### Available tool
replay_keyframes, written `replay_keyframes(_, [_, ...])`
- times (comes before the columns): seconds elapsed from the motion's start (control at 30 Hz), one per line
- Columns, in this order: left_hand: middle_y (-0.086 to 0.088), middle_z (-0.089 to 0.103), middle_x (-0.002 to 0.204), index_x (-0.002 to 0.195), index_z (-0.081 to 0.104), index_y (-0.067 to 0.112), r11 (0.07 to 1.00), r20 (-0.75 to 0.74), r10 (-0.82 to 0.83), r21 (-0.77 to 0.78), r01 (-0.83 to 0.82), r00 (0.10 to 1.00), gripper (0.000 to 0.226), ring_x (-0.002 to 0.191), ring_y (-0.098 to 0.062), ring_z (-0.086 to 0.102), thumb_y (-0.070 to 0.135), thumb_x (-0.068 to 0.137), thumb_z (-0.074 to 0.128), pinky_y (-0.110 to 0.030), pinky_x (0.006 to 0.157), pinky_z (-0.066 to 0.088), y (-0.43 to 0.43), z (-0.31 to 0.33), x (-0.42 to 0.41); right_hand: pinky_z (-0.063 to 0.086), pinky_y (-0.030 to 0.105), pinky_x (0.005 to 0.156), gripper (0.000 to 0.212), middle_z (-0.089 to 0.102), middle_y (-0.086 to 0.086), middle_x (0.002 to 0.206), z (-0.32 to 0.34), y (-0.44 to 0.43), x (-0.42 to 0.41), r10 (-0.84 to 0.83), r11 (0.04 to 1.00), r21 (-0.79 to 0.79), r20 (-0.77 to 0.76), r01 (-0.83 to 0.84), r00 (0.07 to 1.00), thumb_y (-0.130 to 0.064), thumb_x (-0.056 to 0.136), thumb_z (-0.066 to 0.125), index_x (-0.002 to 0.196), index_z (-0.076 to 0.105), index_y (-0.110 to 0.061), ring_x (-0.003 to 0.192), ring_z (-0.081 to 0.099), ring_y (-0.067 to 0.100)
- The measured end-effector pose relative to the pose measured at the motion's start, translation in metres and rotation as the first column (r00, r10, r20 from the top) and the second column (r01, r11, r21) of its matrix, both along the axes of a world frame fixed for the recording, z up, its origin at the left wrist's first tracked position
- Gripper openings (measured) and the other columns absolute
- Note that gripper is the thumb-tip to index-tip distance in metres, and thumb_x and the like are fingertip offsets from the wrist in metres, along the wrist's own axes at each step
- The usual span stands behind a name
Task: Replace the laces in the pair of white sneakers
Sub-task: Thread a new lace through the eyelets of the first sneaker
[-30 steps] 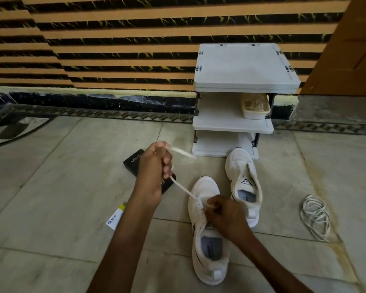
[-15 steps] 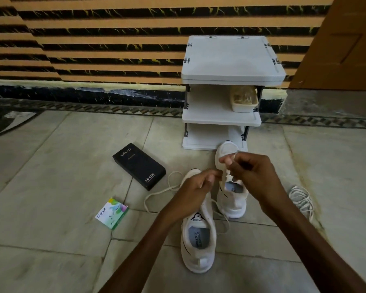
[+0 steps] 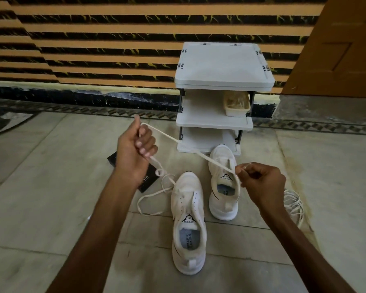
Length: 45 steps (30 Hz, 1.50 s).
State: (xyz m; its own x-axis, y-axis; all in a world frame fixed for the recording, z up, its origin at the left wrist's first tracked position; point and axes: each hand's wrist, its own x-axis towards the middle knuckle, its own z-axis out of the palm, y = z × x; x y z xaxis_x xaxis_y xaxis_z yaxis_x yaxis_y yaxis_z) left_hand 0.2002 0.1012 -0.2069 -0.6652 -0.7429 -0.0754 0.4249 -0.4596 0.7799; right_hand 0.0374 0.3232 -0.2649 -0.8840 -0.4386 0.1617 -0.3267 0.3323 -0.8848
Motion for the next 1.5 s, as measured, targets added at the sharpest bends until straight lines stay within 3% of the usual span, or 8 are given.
replay_keyframes(0.1, [0.01,0.037,0.047,0.063,0.05,0.021,0.955,0.395,0.153,-0.295,-0.033,0.906,0.04,0.043,-0.006,0.031,0.041,0.098,0.05,-0.021,0.046,0.031,-0.017,0.001,0.014,0.059,0.032,0.071,0.014,0.071,-0.01,0.063,-0.011,-0.003,0.003,0.004,1.0,0.026,0.037,-0.005,0.999,-0.013,0.076,0.079,0.068,0.075,-0.024,0.061,0.068,0.003])
replay_keyframes(0.3, [-0.009,0.068,0.101,0.098,0.072,0.017,0.55,0.803,0.582,-0.507,0.664,0.131,0.031,0.091,-0.025,0.062,0.041,0.097,0.053,-0.034,0.078,0.049,-0.028,-0.051,0.034,0.061,0.03,0.071,0.015,0.074,0.001,0.069,-0.024,-0.023,0.02,0.197,0.98,-0.02,0.216,-0.197,0.956,-0.004,0.092,0.062,0.083,0.073,-0.009,0.065,0.073,0.013])
replay_keyframes(0.47, [0.008,0.069,0.103,0.099,0.07,0.023,0.555,0.764,0.226,-0.611,0.565,0.604,0.012,0.098,-0.009,0.064,0.021,0.096,0.058,-0.031,0.09,0.052,0.011,-0.081,0.016,0.044,0.001,0.063,0.009,0.066,-0.019,0.073,-0.027,-0.043,0.043,0.307,0.951,0.048,-0.009,-0.306,0.952,-0.005,0.084,0.072,0.084,0.078,-0.012,0.068,0.062,-0.013])
replay_keyframes(0.67, [-0.002,0.073,0.092,0.094,0.071,0.021,0.7,0.621,-0.055,-0.534,0.474,0.782,0.005,0.088,-0.019,0.07,0.022,0.09,0.067,-0.043,0.087,0.056,0.045,-0.098,-0.005,0.054,0.014,0.058,0.008,0.072,-0.004,0.067,-0.025,-0.058,0.05,0.227,0.974,-0.06,0.257,-0.219,0.939,-0.005,0.078,0.078,0.08,0.076,-0.012,0.06,0.069,0.007])
replay_keyframes(0.87, [0.005,0.069,0.081,0.085,0.067,0.018,0.671,0.631,0.103,-0.615,0.415,0.768,0.005,0.075,-0.004,0.062,0.014,0.087,0.07,-0.021,0.07,0.05,0.036,-0.113,-0.006,0.059,0.025,0.067,0.014,0.074,0.011,0.085,-0.032,-0.058,0.056,0.232,0.973,-0.108,0.44,-0.205,0.868,-0.004,0.094,0.059,0.102,0.07,-0.003,0.07,0.072,0.016])
replay_keyframes(1.1, [-0.007,0.07,0.078,0.09,0.066,0.015,0.767,0.698,0.027,-0.474,0.433,0.716,0.007,0.069,-0.019,0.067,0.01,0.093,0.062,-0.033,0.072,0.057,0.031,-0.116,-0.002,0.049,0.029,0.08,0.037,0.063,0.008,0.11,-0.063,-0.049,0.078,0.481,0.56,0.757,0.032,-0.336,0.876,-0.038,0.082,0.067,0.108,0.062,-0.013,0.094,0.063,0.023])
replay_keyframes(1.23, [0.004,0.07,0.086,0.081,0.072,0.025,0.505,0.843,0.189,-0.523,0.687,0.504,0.011,0.081,-0.013,0.067,0.018,0.087,0.066,-0.033,0.079,0.056,0.045,-0.128,-0.001,0.042,0.029,0.076,0.028,0.06,0.009,0.105,-0.067,-0.053,0.076,0.457,0.606,0.744,-0.034,-0.283,0.889,-0.025,0.079,0.06,0.104,0.06,-0.011,0.091,0.06,0.025])
replay_keyframes(1.5, [0.008,0.066,0.073,0.076,0.077,0.021,0.578,0.839,0.281,-0.536,0.615,0.467,0.007,0.075,-0.013,0.064,0.019,0.079,0.071,-0.032,0.073,0.055,0.058,-0.135,-0.001,0.048,0.032,0.073,0.033,0.068,0.012,0.1,-0.075,-0.044,0.068,0.375,0.784,0.507,0.072,-0.358,0.924,-0.005,0.076,0.059,0.107,0.068,-0.005,0.094,0.063,0.028])
